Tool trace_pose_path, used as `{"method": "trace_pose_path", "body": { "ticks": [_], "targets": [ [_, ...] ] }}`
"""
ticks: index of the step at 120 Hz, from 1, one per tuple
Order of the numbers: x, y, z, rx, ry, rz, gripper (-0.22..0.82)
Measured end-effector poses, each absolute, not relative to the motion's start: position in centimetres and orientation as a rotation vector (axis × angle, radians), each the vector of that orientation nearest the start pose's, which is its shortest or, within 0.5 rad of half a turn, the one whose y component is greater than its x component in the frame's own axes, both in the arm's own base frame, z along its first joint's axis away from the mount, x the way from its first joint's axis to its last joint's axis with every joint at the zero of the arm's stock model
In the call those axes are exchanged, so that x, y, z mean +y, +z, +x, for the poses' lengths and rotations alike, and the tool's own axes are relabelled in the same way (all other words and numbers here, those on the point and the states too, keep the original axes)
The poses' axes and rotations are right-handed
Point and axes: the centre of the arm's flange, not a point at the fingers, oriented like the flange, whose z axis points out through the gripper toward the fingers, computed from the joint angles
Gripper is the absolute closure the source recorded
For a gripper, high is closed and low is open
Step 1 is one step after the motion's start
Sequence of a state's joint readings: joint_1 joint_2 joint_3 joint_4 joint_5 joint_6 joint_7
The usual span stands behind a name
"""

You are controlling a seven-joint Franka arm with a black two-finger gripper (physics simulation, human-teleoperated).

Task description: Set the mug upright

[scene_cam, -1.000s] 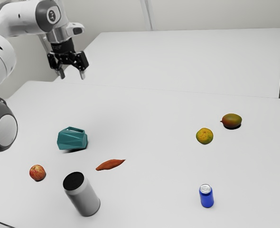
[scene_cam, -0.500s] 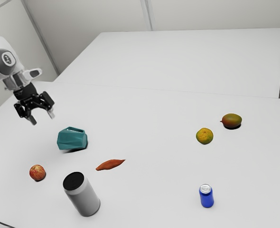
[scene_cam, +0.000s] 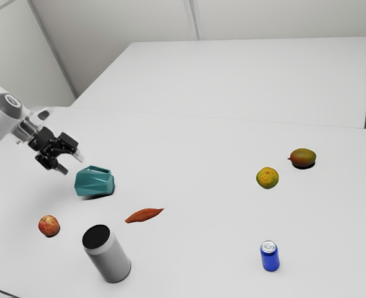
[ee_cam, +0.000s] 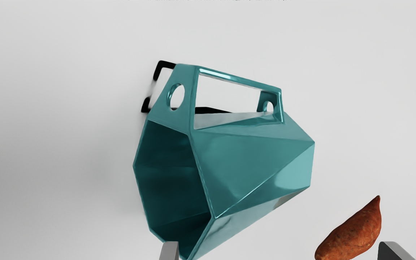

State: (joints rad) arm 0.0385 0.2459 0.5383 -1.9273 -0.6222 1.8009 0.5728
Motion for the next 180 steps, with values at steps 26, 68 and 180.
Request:
{"method": "trace_pose_path", "body": {
  "ticks": [26, 68, 180],
  "targets": [
    [28.7, 33.7, 49.8, 0.314, 0.024, 2.538, 0.00],
    [27.9, 30.4, 50.5, 0.246, 0.123, 2.387, 0.00],
    [25.9, 28.1, 49.3, 0.124, 0.196, 2.194, 0.70]
  ]
}}
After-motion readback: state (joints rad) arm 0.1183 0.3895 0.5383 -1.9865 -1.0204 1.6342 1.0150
